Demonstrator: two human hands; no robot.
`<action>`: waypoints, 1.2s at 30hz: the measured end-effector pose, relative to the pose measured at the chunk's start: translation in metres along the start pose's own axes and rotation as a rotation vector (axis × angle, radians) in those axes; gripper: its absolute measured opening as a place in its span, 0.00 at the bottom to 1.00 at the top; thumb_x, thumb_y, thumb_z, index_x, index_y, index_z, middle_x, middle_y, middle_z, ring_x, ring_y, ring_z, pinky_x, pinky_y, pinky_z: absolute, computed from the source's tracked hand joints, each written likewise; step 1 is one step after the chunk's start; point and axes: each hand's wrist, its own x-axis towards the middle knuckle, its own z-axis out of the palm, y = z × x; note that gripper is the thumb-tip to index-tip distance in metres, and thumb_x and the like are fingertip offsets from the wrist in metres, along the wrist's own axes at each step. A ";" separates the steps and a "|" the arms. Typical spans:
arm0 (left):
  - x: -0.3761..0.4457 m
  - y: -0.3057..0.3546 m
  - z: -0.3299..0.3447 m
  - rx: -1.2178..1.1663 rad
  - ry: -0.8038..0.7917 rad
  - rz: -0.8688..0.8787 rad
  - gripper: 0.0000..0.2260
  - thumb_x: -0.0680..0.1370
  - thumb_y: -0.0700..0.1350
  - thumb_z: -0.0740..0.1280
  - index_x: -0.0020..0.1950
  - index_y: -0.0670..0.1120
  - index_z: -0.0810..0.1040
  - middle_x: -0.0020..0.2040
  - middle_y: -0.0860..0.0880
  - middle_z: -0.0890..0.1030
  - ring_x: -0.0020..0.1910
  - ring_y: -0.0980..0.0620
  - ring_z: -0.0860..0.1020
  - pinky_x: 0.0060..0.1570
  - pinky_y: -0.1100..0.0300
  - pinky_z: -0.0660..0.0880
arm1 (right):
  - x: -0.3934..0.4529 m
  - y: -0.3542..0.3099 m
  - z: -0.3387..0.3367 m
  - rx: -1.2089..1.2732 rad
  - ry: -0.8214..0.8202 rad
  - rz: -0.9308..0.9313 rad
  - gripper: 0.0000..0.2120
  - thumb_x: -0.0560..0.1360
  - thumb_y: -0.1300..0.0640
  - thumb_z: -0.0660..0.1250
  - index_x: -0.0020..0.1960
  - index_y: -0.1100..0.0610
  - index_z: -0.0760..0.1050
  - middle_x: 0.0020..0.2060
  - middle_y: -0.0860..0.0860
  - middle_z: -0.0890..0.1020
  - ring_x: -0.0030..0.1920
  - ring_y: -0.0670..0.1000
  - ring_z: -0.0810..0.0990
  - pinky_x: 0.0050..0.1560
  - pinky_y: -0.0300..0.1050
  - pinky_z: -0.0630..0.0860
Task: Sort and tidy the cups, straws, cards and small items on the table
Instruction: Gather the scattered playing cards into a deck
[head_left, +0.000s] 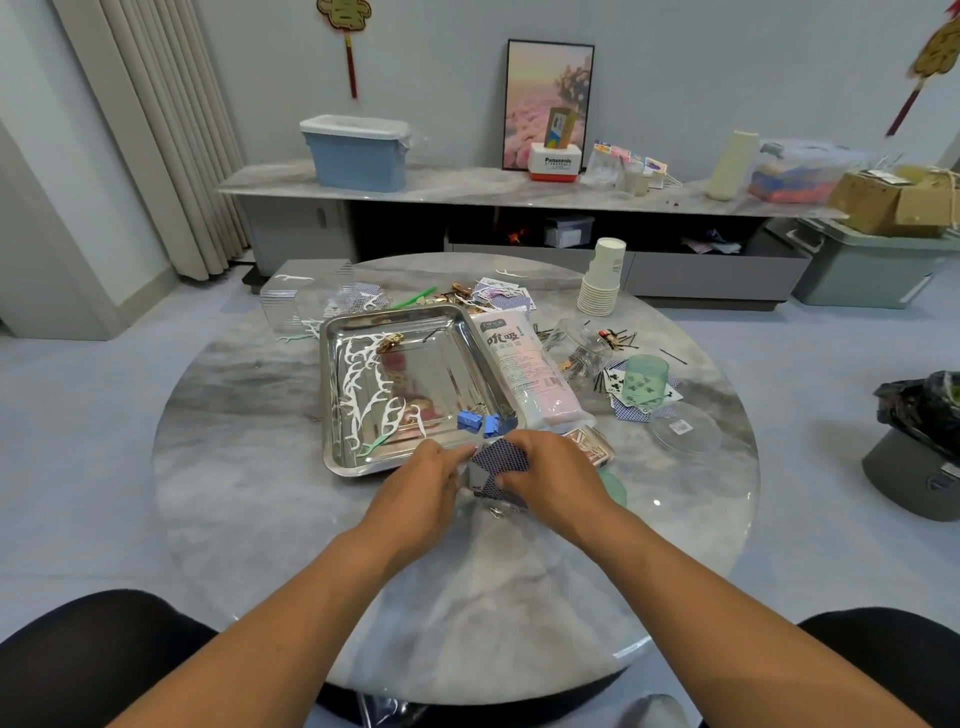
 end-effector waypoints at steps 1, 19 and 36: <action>0.000 0.001 -0.003 -0.007 0.050 -0.026 0.19 0.84 0.43 0.59 0.73 0.58 0.71 0.54 0.50 0.73 0.52 0.47 0.77 0.53 0.49 0.76 | 0.001 0.001 -0.001 0.034 0.032 0.015 0.10 0.70 0.55 0.75 0.46 0.41 0.79 0.36 0.39 0.81 0.42 0.47 0.81 0.37 0.41 0.73; 0.026 -0.087 -0.040 -0.332 0.417 -0.869 0.08 0.78 0.42 0.65 0.53 0.41 0.80 0.45 0.39 0.83 0.42 0.37 0.82 0.46 0.47 0.82 | 0.021 0.013 -0.022 0.954 0.344 0.395 0.11 0.76 0.64 0.73 0.53 0.50 0.78 0.50 0.54 0.85 0.48 0.57 0.86 0.52 0.62 0.83; -0.047 -0.160 -0.094 -0.195 0.491 -0.841 0.09 0.80 0.43 0.64 0.49 0.39 0.79 0.43 0.37 0.83 0.41 0.35 0.82 0.45 0.45 0.82 | 0.027 -0.001 0.000 1.037 0.327 0.324 0.14 0.77 0.66 0.72 0.62 0.59 0.79 0.51 0.55 0.86 0.48 0.57 0.86 0.43 0.50 0.85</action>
